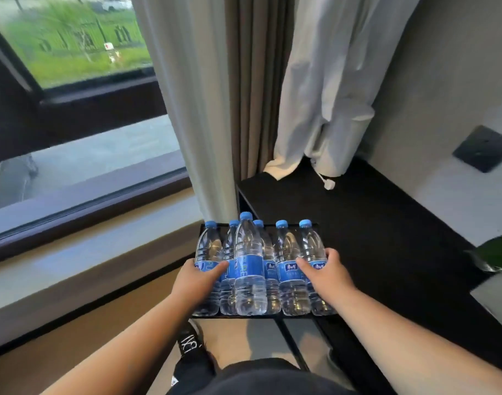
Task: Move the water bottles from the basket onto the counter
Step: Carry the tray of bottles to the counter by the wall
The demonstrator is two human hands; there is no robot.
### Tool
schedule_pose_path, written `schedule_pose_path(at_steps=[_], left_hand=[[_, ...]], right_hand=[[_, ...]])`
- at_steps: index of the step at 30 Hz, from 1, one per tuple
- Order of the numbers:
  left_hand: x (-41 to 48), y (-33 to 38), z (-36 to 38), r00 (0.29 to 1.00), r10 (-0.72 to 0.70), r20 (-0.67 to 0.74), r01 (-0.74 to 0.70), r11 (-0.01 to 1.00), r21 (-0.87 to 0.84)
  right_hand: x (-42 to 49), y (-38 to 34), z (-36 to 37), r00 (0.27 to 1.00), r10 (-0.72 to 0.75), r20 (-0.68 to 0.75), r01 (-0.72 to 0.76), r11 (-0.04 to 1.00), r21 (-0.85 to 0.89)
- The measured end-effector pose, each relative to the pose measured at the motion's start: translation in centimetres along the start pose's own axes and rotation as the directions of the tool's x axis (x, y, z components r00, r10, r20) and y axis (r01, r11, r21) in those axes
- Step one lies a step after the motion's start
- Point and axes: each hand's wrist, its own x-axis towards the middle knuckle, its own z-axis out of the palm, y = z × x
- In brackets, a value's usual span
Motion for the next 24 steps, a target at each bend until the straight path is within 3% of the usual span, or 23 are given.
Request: schedule_pose_path(at_steps=[5, 11, 17, 24], left_hand=[[4.7, 3.8, 3.1, 0.987, 0.068, 0.144, -0.082, 0.993, 0.09], [10.9, 9.5, 7.0, 0.918, 0.152, 0.365, -0.254, 0.935, 0.248], [15.3, 13.8, 13.2, 0.765, 0.218, 0.606, -0.465, 0.837, 0.287], [16.7, 16.7, 18.0, 0.601, 0.158, 0.784, -0.602, 0.734, 0.314]], right_hand=[[1.0, 1.5, -1.4, 0.985, 0.143, -0.097, -0.134, 0.987, 0.092], [0.4, 3.2, -2.5, 0.917, 0.356, -0.182, -0.306, 0.918, 0.252], [-1.1, 4.8, -1.6, 0.802, 0.535, -0.265, -0.387, 0.805, 0.45], [-2.9, 5.8, 1.0, 0.672, 0.677, -0.3, -0.394, 0.669, 0.63]])
